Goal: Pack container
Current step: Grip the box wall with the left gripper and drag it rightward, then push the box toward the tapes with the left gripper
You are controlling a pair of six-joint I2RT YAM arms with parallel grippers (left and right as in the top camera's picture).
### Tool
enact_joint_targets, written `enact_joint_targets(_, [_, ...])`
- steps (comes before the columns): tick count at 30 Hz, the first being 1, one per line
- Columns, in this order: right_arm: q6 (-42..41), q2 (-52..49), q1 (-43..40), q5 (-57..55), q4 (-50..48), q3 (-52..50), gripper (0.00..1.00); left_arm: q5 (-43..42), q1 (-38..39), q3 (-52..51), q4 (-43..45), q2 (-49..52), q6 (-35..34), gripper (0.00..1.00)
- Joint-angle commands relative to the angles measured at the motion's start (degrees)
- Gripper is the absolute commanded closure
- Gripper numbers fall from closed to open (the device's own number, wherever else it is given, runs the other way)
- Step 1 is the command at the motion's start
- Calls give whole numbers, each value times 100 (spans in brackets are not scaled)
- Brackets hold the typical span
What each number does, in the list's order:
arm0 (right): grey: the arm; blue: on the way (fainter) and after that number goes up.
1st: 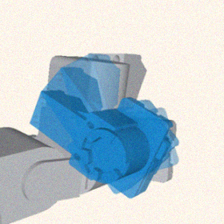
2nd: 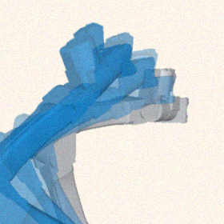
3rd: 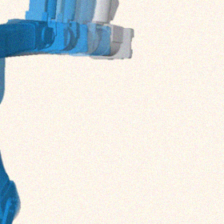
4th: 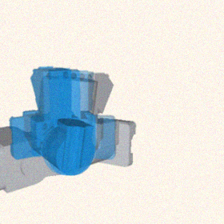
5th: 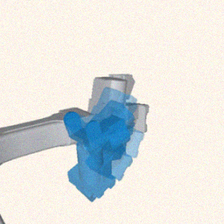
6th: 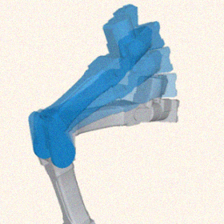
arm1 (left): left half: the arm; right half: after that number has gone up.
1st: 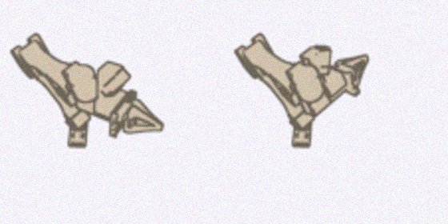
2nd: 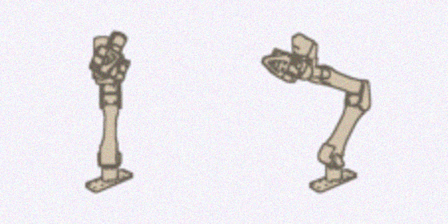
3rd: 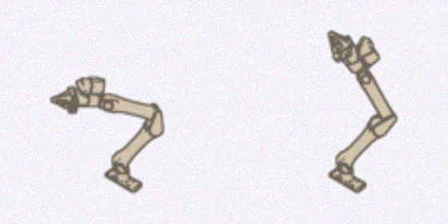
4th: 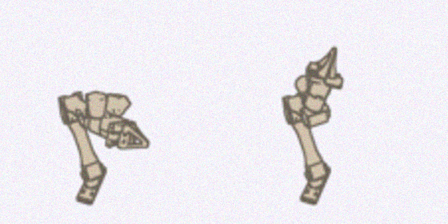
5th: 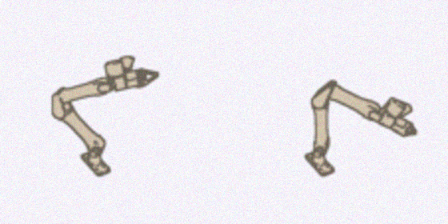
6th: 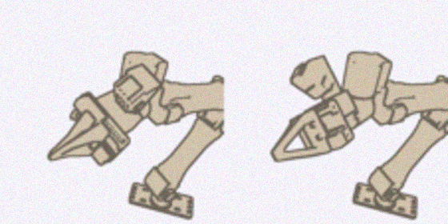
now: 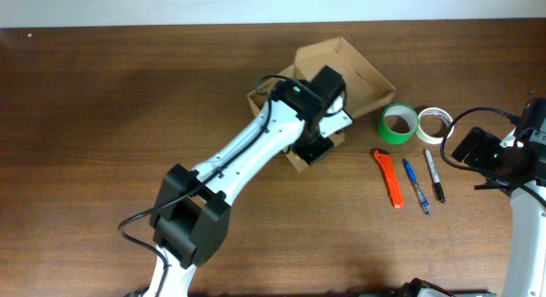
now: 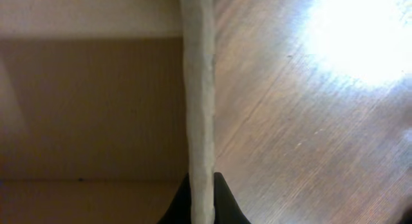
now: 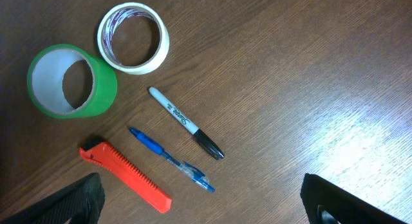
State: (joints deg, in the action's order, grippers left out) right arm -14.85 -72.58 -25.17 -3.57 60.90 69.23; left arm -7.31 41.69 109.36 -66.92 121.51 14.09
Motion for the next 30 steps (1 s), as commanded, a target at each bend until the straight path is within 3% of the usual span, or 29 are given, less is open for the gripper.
enact_joint_targets(1, [-48,48,-42,31,-15,118,1,107,79,107,125,42,-479,98])
enact_joint_targets(11, [-48,48,-39,35,-11,118,1,278,332,107,348,42,-2433,98])
enact_joint_targets(19, [-50,48,-35,59,-9,118,1,400,407,122,354,42,-3289,98])
enact_joint_targets(30, [-68,48,-35,186,0,118,1,957,400,345,879,44,-2741,98])
